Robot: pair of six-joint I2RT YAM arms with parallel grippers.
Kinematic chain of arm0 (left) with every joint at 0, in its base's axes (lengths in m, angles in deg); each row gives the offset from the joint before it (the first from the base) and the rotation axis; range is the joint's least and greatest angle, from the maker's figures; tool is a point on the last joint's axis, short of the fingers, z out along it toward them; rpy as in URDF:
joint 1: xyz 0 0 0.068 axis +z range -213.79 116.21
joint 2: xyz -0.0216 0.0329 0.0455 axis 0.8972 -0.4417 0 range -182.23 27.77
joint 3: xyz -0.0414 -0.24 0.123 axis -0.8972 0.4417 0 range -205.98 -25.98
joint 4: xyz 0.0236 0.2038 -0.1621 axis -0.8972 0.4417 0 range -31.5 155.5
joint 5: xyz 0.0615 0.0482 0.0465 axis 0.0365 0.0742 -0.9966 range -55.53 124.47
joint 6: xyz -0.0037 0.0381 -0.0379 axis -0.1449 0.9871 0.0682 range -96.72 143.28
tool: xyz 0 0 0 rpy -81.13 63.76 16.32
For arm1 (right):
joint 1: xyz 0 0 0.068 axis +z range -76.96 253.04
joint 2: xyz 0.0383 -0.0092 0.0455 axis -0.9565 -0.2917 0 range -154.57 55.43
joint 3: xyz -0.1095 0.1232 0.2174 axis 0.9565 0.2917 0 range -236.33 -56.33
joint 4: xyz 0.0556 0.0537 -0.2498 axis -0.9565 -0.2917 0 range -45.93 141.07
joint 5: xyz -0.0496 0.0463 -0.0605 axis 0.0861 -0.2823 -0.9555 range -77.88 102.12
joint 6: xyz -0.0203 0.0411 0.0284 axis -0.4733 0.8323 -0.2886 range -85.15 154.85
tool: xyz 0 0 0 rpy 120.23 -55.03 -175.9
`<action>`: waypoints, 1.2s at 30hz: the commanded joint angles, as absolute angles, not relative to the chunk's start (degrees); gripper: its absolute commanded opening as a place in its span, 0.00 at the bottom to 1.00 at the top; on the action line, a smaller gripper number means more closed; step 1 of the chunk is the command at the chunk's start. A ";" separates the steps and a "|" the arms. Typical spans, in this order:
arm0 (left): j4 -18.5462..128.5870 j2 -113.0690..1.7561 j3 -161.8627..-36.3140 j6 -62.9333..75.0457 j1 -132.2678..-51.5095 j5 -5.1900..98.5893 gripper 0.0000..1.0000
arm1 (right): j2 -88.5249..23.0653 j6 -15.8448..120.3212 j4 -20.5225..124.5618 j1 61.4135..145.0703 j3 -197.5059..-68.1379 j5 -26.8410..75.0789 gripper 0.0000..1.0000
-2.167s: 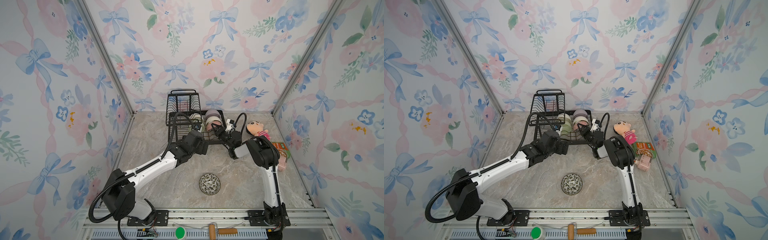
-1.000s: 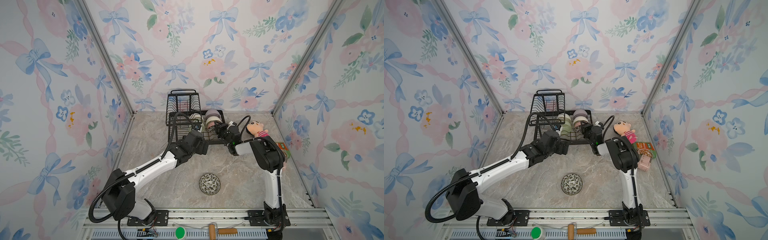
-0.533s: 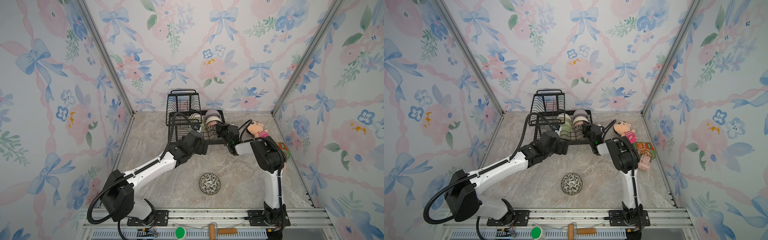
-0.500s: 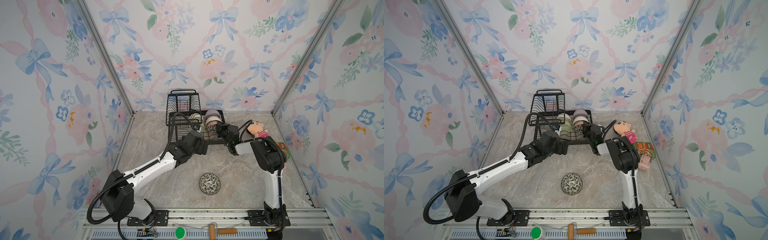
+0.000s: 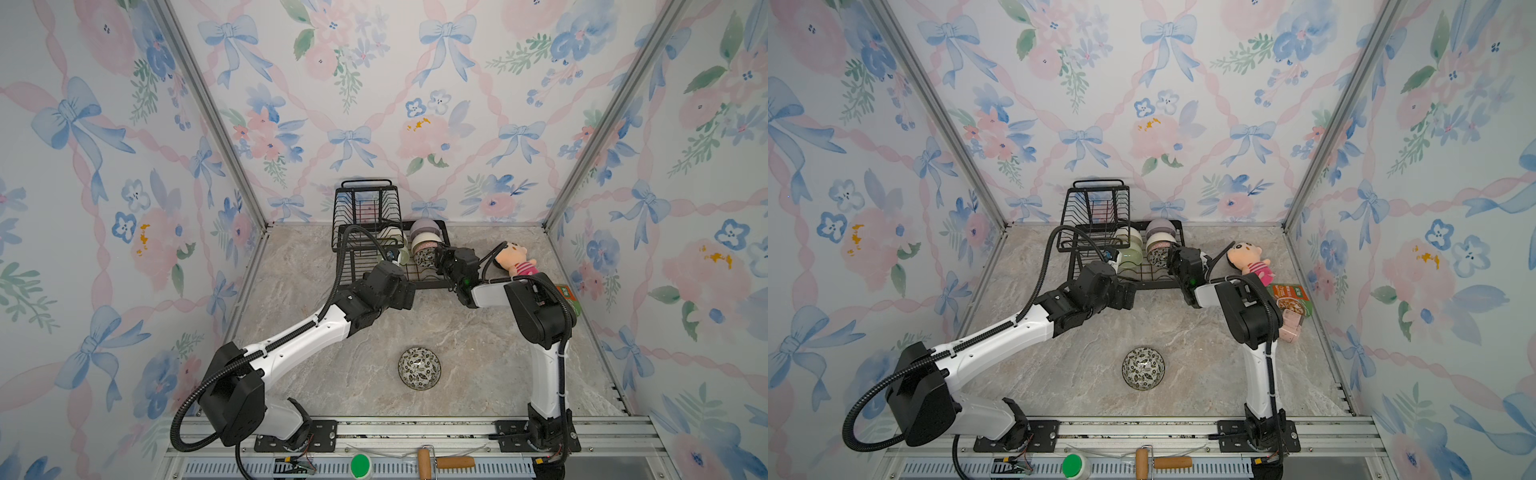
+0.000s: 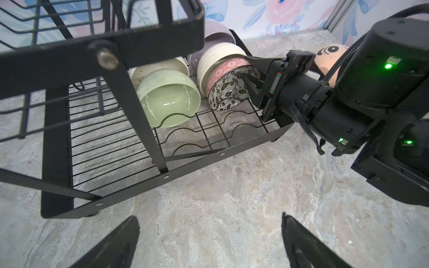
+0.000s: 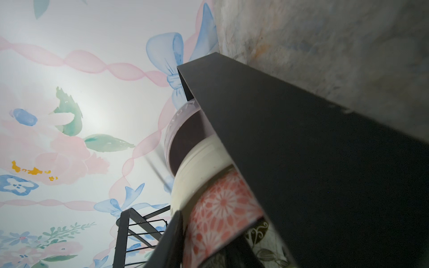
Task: Load bowls into a dish rack
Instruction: Place the bowl in the dish rack.
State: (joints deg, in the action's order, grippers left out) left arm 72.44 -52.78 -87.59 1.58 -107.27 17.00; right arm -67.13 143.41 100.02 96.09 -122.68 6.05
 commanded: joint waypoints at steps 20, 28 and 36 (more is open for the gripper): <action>73.11 -48.10 -83.86 -1.74 -106.95 16.93 0.98 | -63.02 143.40 90.90 97.75 -122.43 6.21 0.48; 73.16 -47.27 -82.81 -3.49 -106.90 16.54 0.98 | -60.39 143.57 90.27 98.09 -120.95 5.70 0.59; 73.11 -45.61 -80.59 -6.37 -107.03 16.17 0.98 | -56.36 142.57 88.63 98.15 -118.38 5.88 0.70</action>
State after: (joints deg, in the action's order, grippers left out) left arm 72.41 -47.47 -81.97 -4.43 -107.27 16.91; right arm -59.67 143.71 90.82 97.64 -119.79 6.08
